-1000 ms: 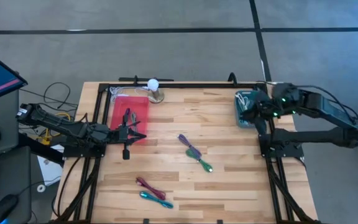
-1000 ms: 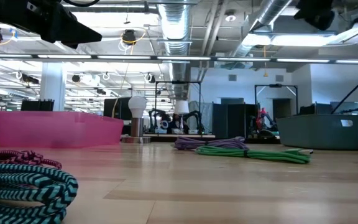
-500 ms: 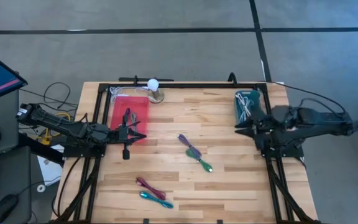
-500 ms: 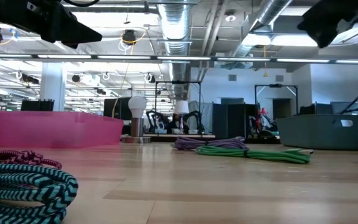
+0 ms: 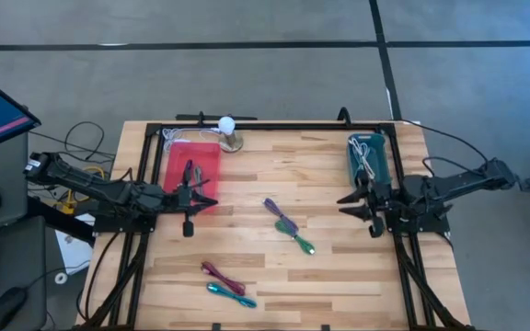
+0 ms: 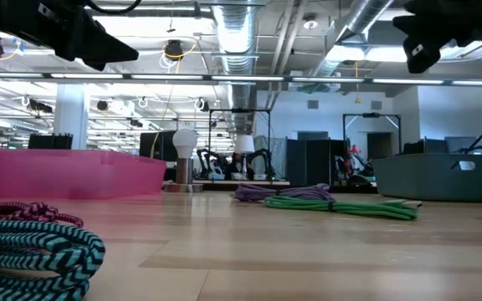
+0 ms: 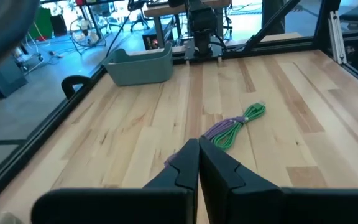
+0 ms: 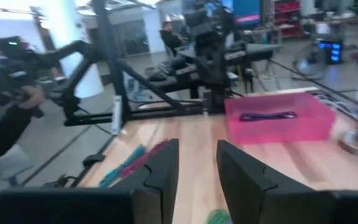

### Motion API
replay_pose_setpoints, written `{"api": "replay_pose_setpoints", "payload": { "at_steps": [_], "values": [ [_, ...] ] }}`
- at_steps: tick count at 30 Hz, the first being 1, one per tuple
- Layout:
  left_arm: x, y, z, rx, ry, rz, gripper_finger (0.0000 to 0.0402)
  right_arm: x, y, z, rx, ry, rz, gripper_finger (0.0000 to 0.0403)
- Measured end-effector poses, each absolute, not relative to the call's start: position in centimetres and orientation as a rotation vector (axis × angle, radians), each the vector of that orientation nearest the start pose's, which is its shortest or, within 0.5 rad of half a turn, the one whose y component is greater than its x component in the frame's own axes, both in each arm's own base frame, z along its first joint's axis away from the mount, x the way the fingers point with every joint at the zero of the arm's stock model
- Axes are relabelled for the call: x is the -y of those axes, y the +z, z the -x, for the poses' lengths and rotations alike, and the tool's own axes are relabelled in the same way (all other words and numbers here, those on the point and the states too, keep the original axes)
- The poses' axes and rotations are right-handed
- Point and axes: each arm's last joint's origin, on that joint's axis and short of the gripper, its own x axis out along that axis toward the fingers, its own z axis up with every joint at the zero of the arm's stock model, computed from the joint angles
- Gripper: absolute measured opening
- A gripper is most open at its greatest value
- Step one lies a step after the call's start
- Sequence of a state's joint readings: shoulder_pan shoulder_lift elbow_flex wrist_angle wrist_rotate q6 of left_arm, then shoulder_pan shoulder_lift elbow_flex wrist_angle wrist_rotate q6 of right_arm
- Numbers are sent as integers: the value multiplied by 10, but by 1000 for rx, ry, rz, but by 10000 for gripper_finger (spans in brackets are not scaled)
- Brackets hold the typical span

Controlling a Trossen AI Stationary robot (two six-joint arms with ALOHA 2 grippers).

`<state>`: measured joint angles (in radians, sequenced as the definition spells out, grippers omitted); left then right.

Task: Pick & Place USB Port
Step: Put the pink patterned charger cable into the pink bin

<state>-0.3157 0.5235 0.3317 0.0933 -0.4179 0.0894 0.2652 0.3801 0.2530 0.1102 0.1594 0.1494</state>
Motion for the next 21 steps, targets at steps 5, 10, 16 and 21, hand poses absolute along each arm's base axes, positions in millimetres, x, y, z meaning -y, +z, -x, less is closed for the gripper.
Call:
{"api": "replay_pose_setpoints", "payload": {
  "at_steps": [5,10,16,21],
  "values": [
    [32,240,-134,-77,98,-145,11,-32,213,-119,-27,142,-145,102],
    [32,243,-135,-54,99,-140,11,-31,203,-119,-59,89,-211,102],
    [32,243,-135,-54,99,-140,11,-28,206,-120,-23,26,-322,102],
    [32,243,-135,-54,99,-136,11,-28,206,-120,-15,25,-199,102]
  ]
}}
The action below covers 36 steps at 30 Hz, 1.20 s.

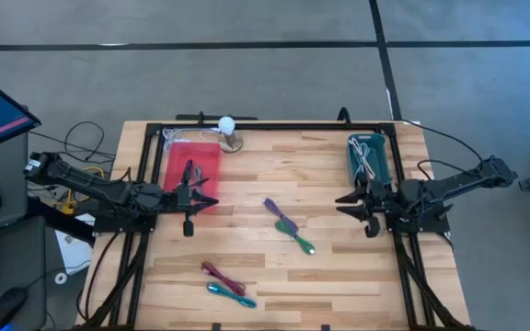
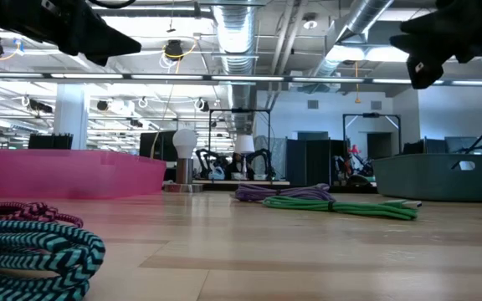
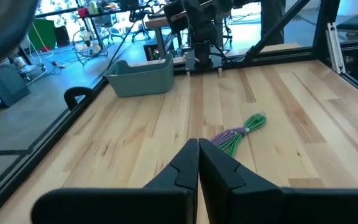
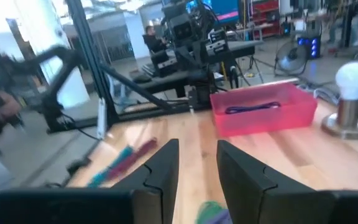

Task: Pick & Place USB Port
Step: Put the pink patterned charger cable into the pink bin

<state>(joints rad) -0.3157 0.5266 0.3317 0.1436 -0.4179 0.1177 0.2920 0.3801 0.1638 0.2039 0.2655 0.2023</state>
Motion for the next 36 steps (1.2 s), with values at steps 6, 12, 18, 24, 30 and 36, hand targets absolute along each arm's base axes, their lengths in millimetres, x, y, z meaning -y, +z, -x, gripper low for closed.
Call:
{"api": "replay_pose_setpoints", "payload": {
  "at_steps": [6,12,18,24,30,36],
  "values": [
    [32,243,-135,-50,100,-132,11,-27,205,-121,-26,-28,-198,102],
    [32,244,-135,-39,100,-128,11,-28,203,-121,-38,-18,-190,102],
    [32,246,-135,-21,101,-120,11,-28,204,-121,-37,-19,-191,102],
    [30,247,-136,-16,115,-123,11,-28,204,-121,-37,-20,-190,102],
    [30,257,-138,100,104,-26,11,-28,204,-121,-37,-20,-190,102],
    [38,262,-151,87,-38,-74,6,-28,204,-121,-36,-20,-190,102]
  ]
}}
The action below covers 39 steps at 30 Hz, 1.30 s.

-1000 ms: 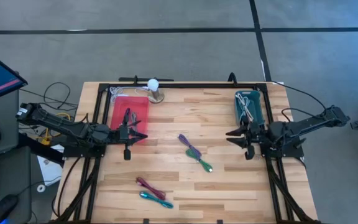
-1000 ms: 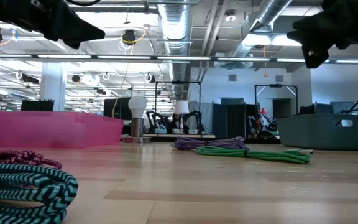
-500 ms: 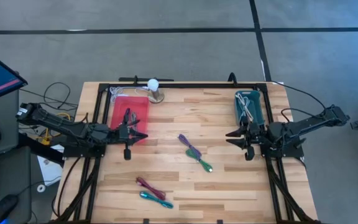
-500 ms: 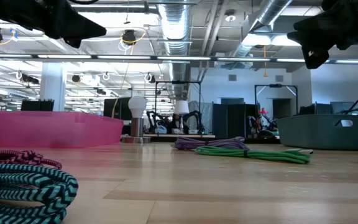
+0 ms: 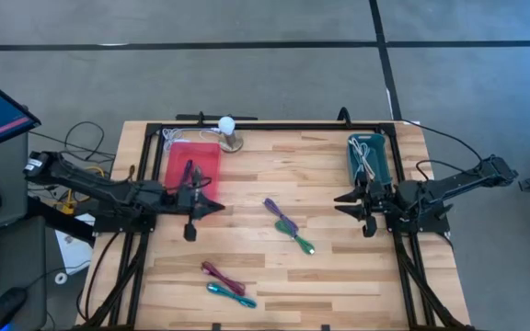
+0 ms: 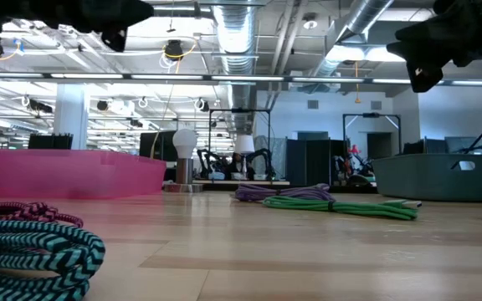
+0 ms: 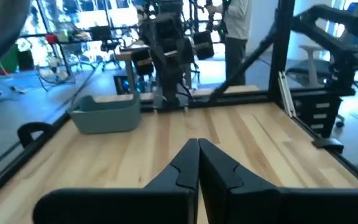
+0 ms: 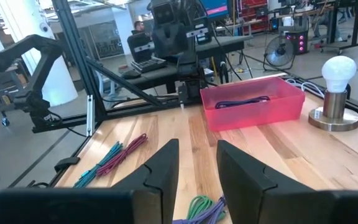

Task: Pick & Place USB Port
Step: Put the pink patterned charger cable into the pink bin

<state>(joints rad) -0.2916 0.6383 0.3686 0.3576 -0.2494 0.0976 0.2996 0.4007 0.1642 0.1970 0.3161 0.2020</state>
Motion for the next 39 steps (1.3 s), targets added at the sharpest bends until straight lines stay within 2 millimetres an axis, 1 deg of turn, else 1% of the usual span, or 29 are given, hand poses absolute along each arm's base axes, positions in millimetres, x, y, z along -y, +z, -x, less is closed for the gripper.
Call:
{"api": "replay_pose_setpoints", "payload": {
  "at_steps": [2,6,11,19,23,27,29,33,39],
  "values": [
    [41,262,-159,51,-55,-86,7,-28,204,-121,-36,-20,-190,102],
    [47,260,-175,-77,-126,-118,6,-28,204,-121,-36,-20,-190,102],
    [57,263,-194,-204,-205,-89,6,-28,204,-121,-36,-20,-190,102],
    [79,286,-212,-393,-293,-136,4,-28,204,-121,-37,-20,-190,102],
    [94,293,-215,-472,-338,-155,4,-28,204,-121,-38,-20,-190,102],
    [110,288,-216,-549,-331,-127,4,-28,203,-121,-42,-21,-189,102],
    [115,282,-214,-607,-295,-106,4,-28,203,-121,-45,-21,-188,102],
    [126,271,-209,-714,-248,-8,4,-28,203,-121,-45,-21,-193,102],
    [139,270,-202,-737,-239,115,4,-28,203,-121,-45,-22,-195,102]
  ]
}}
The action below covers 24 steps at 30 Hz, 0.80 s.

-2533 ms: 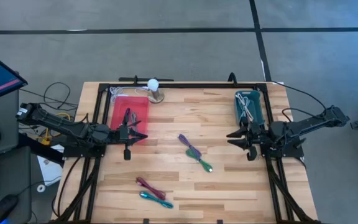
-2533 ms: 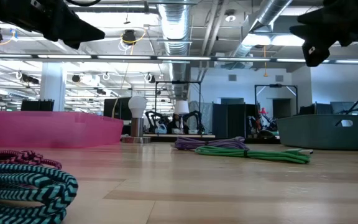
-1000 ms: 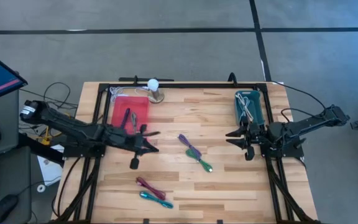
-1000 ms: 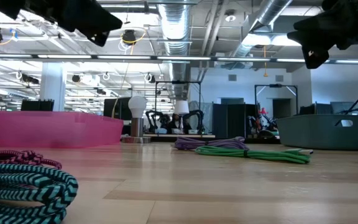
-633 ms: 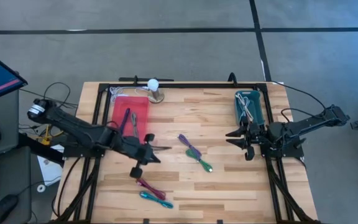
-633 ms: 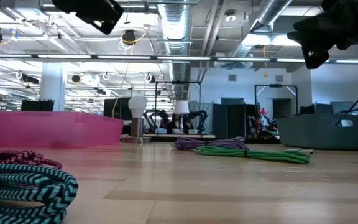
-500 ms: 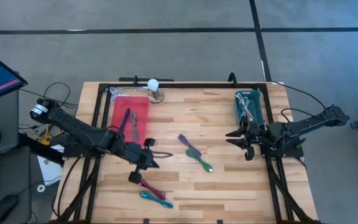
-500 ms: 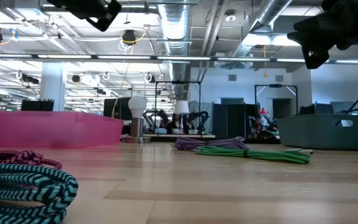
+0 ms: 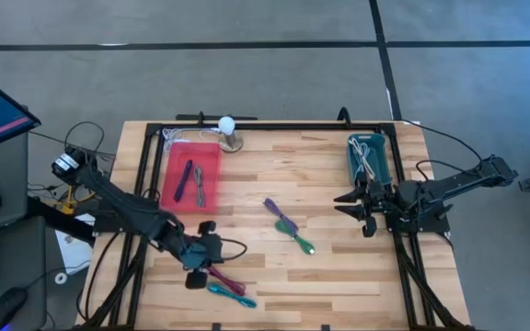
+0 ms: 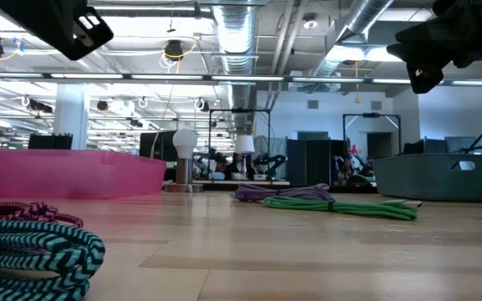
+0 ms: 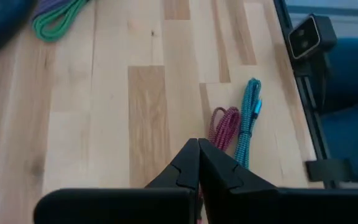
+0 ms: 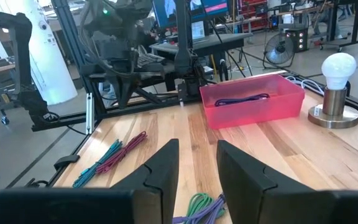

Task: Pick & Place USB Port
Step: Put the pink patterned charger cable into the pink bin

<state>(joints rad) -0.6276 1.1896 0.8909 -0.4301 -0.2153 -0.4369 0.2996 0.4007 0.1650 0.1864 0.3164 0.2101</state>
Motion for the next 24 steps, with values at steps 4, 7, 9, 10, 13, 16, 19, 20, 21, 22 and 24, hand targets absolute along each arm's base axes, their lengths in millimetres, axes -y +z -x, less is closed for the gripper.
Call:
{"api": "replay_pose_setpoints", "payload": {
  "at_steps": [4,7,9,10,13,16,19,20,21,22,24],
  "values": [
    [145,267,-202,-734,-198,121,4,-28,203,-121,-45,-22,-195,102],
    [148,258,-206,-760,-180,101,4,-28,203,-121,-45,-22,-195,102],
    [149,250,-212,-792,-166,91,4,-28,203,-121,-45,-22,-195,102],
    [149,247,-214,-811,-169,89,4,-28,203,-121,-45,-22,-195,102],
    [149,241,-221,-859,-190,97,4,-28,203,-121,-45,-22,-195,102],
    [151,246,-229,-875,-239,133,4,-28,203,-121,-45,-22,-195,102],
    [151,258,-235,-851,-258,178,6,-28,203,-121,-45,-23,-195,102],
    [151,260,-236,-843,-259,185,8,-28,203,-121,-46,-23,-195,102],
    [151,263,-237,-834,-261,186,11,-28,203,-121,-46,-23,-195,102],
    [151,265,-237,-825,-266,184,15,-28,203,-121,-47,-23,-195,102],
    [151,265,-236,-825,-267,184,26,-28,202,-121,-49,-23,-194,102]
  ]
}}
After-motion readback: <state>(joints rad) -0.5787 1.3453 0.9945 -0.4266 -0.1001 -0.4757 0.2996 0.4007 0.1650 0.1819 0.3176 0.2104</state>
